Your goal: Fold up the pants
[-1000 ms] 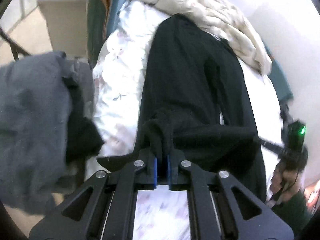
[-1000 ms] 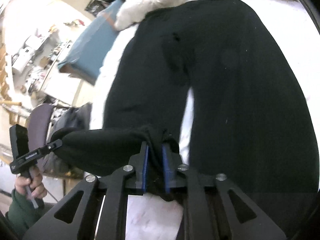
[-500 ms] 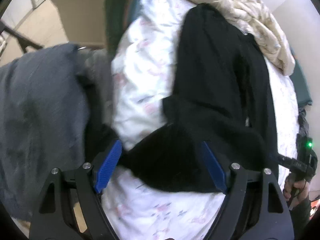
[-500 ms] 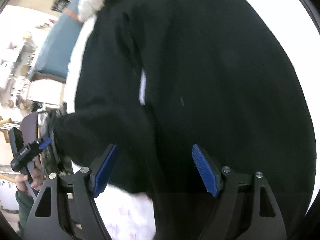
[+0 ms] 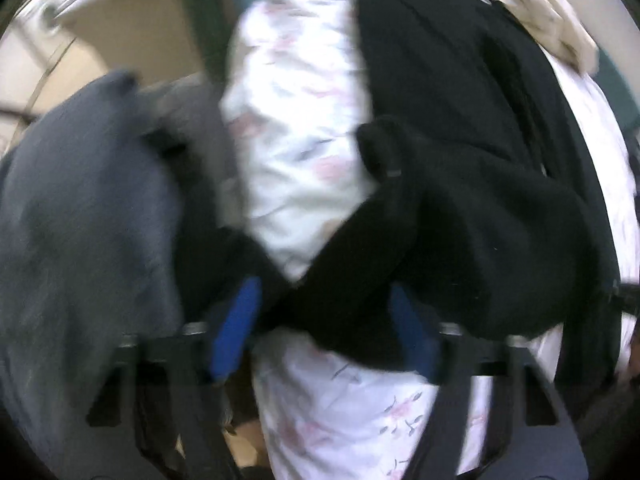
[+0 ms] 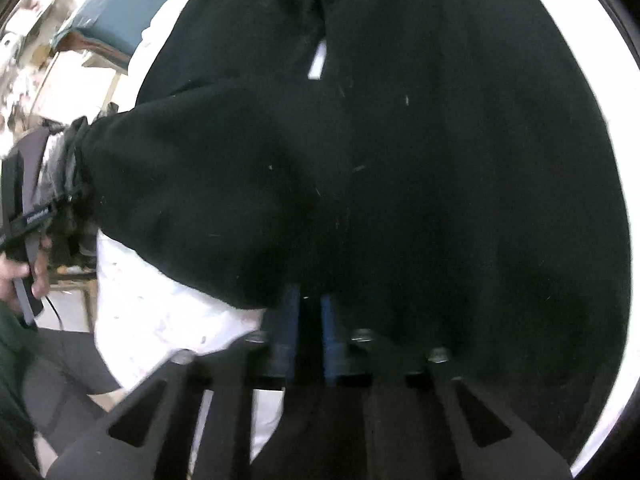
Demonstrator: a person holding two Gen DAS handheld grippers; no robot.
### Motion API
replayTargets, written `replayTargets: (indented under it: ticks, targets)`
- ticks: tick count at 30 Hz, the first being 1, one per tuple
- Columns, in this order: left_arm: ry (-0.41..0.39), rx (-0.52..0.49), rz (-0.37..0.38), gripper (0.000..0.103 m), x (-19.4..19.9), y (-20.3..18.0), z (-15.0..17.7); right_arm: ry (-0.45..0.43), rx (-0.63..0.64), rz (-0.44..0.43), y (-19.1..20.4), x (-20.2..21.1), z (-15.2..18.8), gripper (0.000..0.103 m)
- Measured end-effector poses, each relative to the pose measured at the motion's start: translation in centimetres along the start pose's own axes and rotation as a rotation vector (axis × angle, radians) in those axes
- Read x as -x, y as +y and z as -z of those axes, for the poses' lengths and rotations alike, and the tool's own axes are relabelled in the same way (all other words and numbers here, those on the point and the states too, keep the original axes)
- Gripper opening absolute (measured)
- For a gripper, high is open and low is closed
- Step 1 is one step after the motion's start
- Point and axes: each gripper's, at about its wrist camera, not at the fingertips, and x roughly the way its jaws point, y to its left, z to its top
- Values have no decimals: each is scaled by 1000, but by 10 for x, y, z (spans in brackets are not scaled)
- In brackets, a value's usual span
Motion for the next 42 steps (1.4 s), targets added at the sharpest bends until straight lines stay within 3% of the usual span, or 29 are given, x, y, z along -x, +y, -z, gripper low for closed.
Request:
replayTargets:
  ticks: [3,5,6,11,15,17,19,22,24,27,31,32,33,34,35,36,38,39,42]
  targets:
    - [9,-34,-6,32,-3,-11,-3,-25,16,-17,0,11,1,4]
    - [1,-56,-1,8,-2,-17,-6,-48,21,-20,0,19,1,4]
    - [14,-62,4,5,-3,-20,-8,-60,17,-28,-1,23,1,4]
    - [24,-10,58,3,26,-18,-4,-113,-3,-128,-3,53,-3,4]
    - [-40,109,181,3,67,-13,3,-156,-25,-262,4,82,-7,4]
    - [-125,147,265,3,95,-13,-5,-224,-35,-343,8,102,-16,4]
    - [-217,172,297,3,120,-11,-28,-302,-42,-384,7,121,-32,4]
    - [-278,245,324,3,136,0,-76,-428,-91,-405,-7,143,-77,4]
    - [-317,253,284,3,136,1,-122,-480,-125,-381,-19,149,-110,4]
    - [-332,255,225,4,110,-2,-186,-483,-210,-349,-43,135,-174,4]
    - [-236,278,161,10,29,-2,-248,-423,-299,-262,-71,70,-251,9]
    - [-195,297,122,15,8,1,-255,-412,-326,-252,-79,56,-261,9]
    - [-179,327,82,34,-6,5,-259,-409,-349,-255,-88,44,-267,17]
    - [-190,349,74,45,-14,9,-261,-410,-366,-240,-94,32,-274,31]
    - [-235,358,76,57,-13,14,-260,-407,-382,-207,-97,23,-278,68]
    - [-280,346,74,64,-9,17,-256,-415,-395,-205,-100,18,-277,80]
    - [-351,276,16,77,0,18,-247,-446,-352,-213,-104,19,-272,79]
    - [-361,246,-8,79,0,18,-244,-472,-297,-158,-100,23,-268,79]
    - [-308,80,-60,79,-13,6,-238,-485,-136,-41,-89,24,-260,79]
